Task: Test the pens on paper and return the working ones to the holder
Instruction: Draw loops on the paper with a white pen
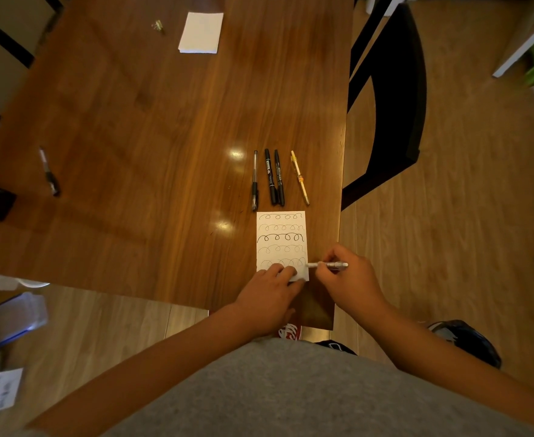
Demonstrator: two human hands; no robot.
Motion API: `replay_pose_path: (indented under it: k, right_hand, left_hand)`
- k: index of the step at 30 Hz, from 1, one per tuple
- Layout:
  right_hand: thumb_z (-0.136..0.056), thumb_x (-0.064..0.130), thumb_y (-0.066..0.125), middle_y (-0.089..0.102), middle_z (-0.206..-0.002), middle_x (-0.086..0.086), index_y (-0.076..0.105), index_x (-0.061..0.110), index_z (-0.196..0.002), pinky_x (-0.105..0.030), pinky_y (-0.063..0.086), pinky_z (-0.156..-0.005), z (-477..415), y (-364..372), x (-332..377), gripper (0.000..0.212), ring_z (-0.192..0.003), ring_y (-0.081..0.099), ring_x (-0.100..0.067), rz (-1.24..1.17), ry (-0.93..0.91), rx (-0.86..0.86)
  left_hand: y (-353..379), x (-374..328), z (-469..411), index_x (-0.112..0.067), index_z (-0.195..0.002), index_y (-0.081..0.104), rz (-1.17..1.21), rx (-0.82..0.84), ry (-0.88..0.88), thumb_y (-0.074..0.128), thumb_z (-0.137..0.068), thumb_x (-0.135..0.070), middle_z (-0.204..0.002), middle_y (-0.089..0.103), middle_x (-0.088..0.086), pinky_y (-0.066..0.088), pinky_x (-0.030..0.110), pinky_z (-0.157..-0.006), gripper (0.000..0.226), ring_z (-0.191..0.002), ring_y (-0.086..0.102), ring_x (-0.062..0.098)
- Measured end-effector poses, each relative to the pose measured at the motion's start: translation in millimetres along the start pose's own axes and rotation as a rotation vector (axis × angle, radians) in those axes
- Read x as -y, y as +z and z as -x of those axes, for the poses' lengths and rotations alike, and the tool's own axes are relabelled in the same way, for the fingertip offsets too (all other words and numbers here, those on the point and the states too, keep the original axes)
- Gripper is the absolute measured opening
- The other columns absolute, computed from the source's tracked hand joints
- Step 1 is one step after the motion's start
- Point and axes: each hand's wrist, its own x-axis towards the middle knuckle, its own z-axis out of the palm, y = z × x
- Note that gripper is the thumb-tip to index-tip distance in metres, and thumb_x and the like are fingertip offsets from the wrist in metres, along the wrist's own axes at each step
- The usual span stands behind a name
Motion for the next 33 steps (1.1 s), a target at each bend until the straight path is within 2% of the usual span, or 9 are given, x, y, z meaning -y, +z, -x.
replay_pose_path:
  k: [5, 8, 12, 14, 17, 19, 22, 29, 33]
  right_hand:
    - [-0.089, 0.021, 0.063, 0.061, -0.069, 0.000, 0.058, 0.022, -0.080, -0.027, 0.047, -0.052, 2.6, -4.3, -3.3, 0.011, -0.063, 0.058, -0.017, -0.019, 0.024, 0.021]
    - [-0.092, 0.019, 0.059, 0.063, -0.071, -0.005, 0.060, 0.019, -0.079, -0.033, 0.050, -0.057, 6.3, -10.8, -5.1, 0.013, -0.067, 0.061, -0.021, -0.167, 0.046, -0.031]
    - [-0.099, 0.015, 0.044, 0.062, -0.079, -0.014, 0.059, 0.014, -0.073, -0.038, 0.049, -0.071, 1.9, -22.1, 2.9, 0.030, -0.078, 0.058, -0.025, -0.416, 0.215, -0.074]
    - [-0.097, 0.009, 0.042, 0.061, -0.073, -0.014, 0.057, 0.008, -0.068, -0.042, 0.051, -0.078, -6.0, -29.5, 9.6, 0.033, -0.075, 0.059, -0.026, -0.534, 0.342, -0.057]
    - [-0.099, 0.020, 0.044, 0.051, -0.055, -0.005, 0.053, 0.009, -0.070, -0.037, 0.050, -0.061, -12.2, -33.7, 11.9, 0.033, -0.056, 0.053, -0.021, -0.719, 0.454, -0.049]
    - [-0.100, 0.042, 0.045, 0.043, -0.051, 0.000, 0.053, 0.013, -0.075, -0.030, 0.041, -0.047, -15.9, -33.5, 12.7, 0.039, -0.047, 0.043, -0.015, -0.780, 0.486, -0.022]
    - [-0.093, 0.066, 0.037, 0.037, -0.048, 0.002, 0.050, 0.015, -0.069, -0.023, 0.026, -0.039, -30.0, -33.5, 20.1, 0.058, -0.041, 0.031, -0.010, -0.890, 0.525, 0.054]
    - [-0.100, 0.043, 0.031, 0.035, -0.047, 0.001, 0.044, 0.015, -0.060, -0.022, 0.022, -0.036, -71.3, -27.8, 48.2, 0.050, -0.039, 0.027, -0.011, -0.903, 0.538, 0.033]
    - [-0.100, 0.052, 0.034, 0.036, -0.052, 0.000, 0.047, 0.014, -0.065, -0.022, 0.023, -0.038, -99.3, -29.3, 57.0, 0.053, -0.042, 0.029, -0.011, -0.914, 0.592, -0.012]
  left_hand:
    - [0.2, -0.2, 0.5, -0.023, -0.146, 0.030, 0.003, -0.003, -0.007, 0.052, -0.092, -0.046, -0.148, 0.034, 0.009, 0.036, 0.043, -0.104, 0.063, -0.133, 0.031, 0.028]
    - [1.0, -0.6, 0.3, -0.023, -0.146, 0.030, 0.010, 0.000, -0.010, 0.052, -0.092, -0.046, -0.148, 0.035, 0.008, 0.037, 0.042, -0.103, 0.063, -0.132, 0.032, 0.027]
    - [1.5, 0.0, 0.7, -0.025, -0.145, 0.032, 0.031, 0.002, -0.019, 0.052, -0.092, -0.047, -0.147, 0.036, 0.006, 0.036, 0.041, -0.104, 0.061, -0.132, 0.032, 0.026]
    - [0.7, 0.5, 1.8, -0.026, -0.144, 0.033, 0.052, -0.001, -0.029, 0.051, -0.093, -0.047, -0.148, 0.036, 0.004, 0.036, 0.040, -0.105, 0.058, -0.133, 0.032, 0.024]
    - [-3.2, -0.4, 4.0, -0.026, -0.143, 0.036, 0.112, -0.003, -0.045, 0.049, -0.094, -0.045, -0.148, 0.037, 0.003, 0.037, 0.038, -0.103, 0.054, -0.132, 0.034, 0.022]
    - [-7.6, -0.2, 5.7, -0.026, -0.142, 0.036, 0.158, -0.008, -0.064, 0.049, -0.094, -0.044, -0.148, 0.038, 0.003, 0.038, 0.037, -0.103, 0.053, -0.131, 0.036, 0.021]
    - [-15.5, 8.1, 6.2, -0.026, -0.144, 0.036, 0.181, -0.054, -0.108, 0.051, -0.094, -0.044, -0.149, 0.038, 0.002, 0.036, 0.037, -0.106, 0.054, -0.134, 0.034, 0.020]
    - [-33.8, 42.2, -23.3, -0.026, -0.146, 0.035, 0.124, -0.061, -0.133, 0.050, -0.095, -0.046, -0.152, 0.035, 0.002, 0.033, 0.039, -0.109, 0.057, -0.137, 0.030, 0.022]
    - [-41.7, 56.7, -49.9, -0.026, -0.145, 0.035, 0.087, -0.062, -0.084, 0.050, -0.095, -0.046, -0.153, 0.034, 0.004, 0.031, 0.039, -0.110, 0.056, -0.138, 0.029, 0.024]
